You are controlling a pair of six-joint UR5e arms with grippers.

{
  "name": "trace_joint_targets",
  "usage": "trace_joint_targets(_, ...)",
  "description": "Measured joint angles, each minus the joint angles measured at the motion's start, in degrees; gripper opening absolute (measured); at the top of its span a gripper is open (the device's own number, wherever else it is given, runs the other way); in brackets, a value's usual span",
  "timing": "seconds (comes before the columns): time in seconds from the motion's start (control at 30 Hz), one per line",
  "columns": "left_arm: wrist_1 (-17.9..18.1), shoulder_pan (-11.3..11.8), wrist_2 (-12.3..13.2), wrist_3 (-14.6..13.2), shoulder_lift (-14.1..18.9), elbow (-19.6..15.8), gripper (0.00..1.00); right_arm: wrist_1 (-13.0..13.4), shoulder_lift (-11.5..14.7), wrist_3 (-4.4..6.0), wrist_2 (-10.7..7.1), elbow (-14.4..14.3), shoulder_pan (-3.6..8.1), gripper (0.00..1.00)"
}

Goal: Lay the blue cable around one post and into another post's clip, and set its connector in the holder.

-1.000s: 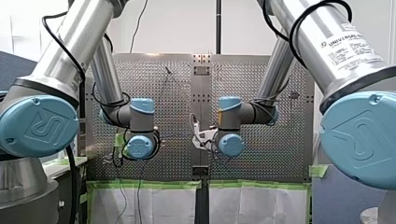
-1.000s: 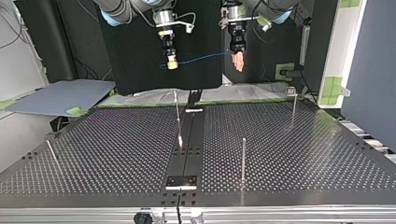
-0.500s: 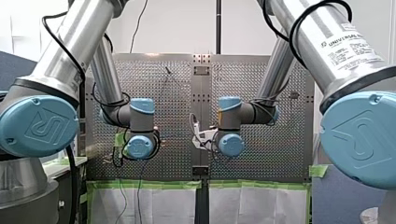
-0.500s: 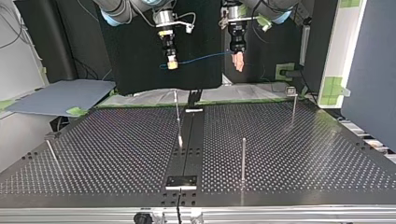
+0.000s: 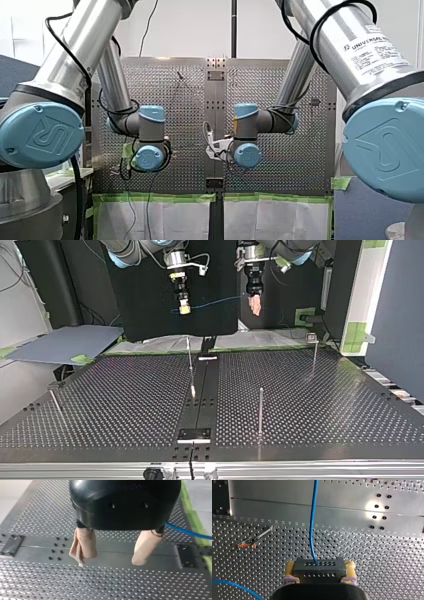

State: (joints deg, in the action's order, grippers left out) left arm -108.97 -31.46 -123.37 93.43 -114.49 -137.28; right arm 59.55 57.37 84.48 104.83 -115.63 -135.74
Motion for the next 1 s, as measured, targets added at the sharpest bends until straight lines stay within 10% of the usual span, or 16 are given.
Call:
trace_joint_targets(0.8,-0.82,-0.2,0.02,0.26,-1.38,-0.25,1.0,-0.08,0.02,0.03,-0.11,0.03,-0.04,0.0)
trace_joint_targets(1.0,-0.82,-0.2,0.02,0.26,-1.38,-0.25,1.0,-2.05,1.99,0.98,1.27,1.99,-2.01,0.0)
